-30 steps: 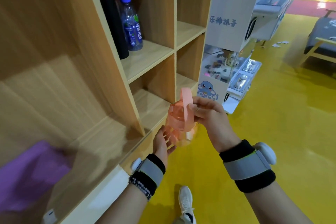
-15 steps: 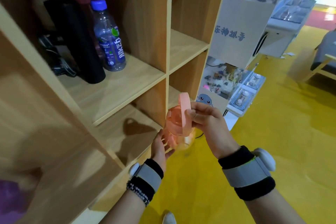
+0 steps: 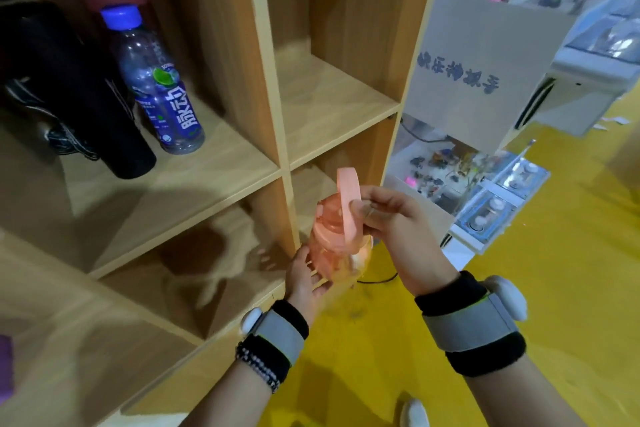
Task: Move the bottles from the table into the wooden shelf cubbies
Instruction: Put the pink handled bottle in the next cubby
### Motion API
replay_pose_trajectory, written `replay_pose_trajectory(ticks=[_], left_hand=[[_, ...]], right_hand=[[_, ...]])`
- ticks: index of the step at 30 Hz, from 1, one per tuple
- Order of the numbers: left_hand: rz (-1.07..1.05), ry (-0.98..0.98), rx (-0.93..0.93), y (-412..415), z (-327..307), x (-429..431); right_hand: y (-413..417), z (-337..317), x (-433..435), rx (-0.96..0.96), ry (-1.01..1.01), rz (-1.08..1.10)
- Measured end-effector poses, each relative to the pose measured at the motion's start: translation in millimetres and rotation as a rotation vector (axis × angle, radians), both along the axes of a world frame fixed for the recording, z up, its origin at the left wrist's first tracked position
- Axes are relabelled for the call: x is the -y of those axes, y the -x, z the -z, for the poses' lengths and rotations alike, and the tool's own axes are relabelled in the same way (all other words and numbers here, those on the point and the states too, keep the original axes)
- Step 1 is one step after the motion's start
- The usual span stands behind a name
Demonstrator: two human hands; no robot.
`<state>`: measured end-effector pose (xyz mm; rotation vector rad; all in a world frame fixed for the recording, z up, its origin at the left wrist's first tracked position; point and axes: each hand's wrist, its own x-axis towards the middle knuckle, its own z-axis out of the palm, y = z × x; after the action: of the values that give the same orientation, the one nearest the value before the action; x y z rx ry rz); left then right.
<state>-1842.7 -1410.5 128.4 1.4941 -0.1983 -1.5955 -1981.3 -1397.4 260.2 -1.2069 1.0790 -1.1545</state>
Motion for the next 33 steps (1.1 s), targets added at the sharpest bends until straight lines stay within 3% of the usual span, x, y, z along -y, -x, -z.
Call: replay_pose_trajectory(ticks=[14,19,23,29,33], left_hand=[[-0.272,0.138,0.117,112,-70,33],[-0.374,0.192,0.157,114,-94,42],[-0.467,0.349,0.279,108,-111,59],[-0.467,0.593,0.377,94,-127,85],[-0.438,0.644,0.373,85,-142,100]], right_hand=[[115,-53,86,0.044,0.078,-0.322],[120,-85,110,0.081,0.129,-0.377],[117,-112,127,0.080,0.186,-0.408],[102,-149,148,0.075,0.236,-0.372],[87,-162,159,0.059,0.235,-0.349]])
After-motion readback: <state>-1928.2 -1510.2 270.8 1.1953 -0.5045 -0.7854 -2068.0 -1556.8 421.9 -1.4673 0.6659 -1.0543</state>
